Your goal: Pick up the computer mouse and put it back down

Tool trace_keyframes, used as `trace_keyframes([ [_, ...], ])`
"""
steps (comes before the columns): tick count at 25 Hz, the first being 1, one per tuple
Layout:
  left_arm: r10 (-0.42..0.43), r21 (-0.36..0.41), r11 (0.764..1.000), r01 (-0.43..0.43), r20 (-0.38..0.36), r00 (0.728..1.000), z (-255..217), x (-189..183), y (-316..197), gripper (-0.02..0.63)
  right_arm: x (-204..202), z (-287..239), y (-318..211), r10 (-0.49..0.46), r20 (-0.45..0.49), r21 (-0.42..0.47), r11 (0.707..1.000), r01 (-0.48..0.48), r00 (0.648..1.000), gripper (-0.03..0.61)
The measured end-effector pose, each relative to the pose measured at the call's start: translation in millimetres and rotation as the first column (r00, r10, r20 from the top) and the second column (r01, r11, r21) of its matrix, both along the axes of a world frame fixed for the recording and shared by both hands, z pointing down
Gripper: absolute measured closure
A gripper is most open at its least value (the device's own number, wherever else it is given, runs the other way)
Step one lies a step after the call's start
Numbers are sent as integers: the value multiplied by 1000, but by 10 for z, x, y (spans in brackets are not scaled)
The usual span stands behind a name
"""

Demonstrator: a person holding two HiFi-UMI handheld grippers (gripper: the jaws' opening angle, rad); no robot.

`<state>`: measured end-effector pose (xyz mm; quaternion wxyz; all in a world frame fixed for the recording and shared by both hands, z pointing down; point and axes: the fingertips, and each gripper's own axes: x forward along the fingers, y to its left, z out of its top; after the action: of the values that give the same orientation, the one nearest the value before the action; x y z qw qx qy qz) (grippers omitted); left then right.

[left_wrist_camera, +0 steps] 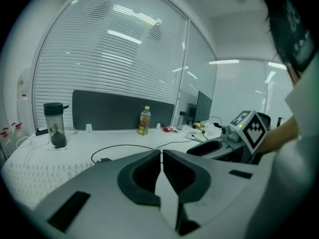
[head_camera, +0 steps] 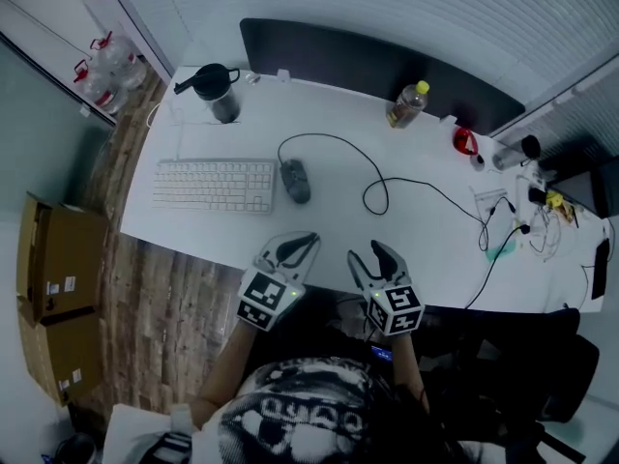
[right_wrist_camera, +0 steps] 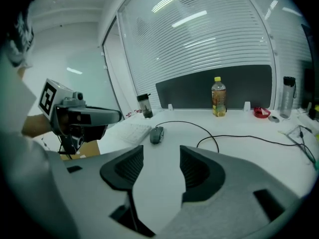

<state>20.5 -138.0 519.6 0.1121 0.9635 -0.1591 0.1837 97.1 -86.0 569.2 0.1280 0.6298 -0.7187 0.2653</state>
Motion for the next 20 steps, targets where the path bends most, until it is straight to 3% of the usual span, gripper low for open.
trace_keyframes([
  [10, 88, 58, 994, -88, 5, 996, -239, 247, 1027, 600, 251, -394, 783, 47, -16, 103, 994, -45, 999, 388],
  [20, 69, 117, 991, -70, 12, 998, -368, 24, 1916, 600, -4, -561, 1652, 25, 3, 196, 980, -25, 1000, 476],
])
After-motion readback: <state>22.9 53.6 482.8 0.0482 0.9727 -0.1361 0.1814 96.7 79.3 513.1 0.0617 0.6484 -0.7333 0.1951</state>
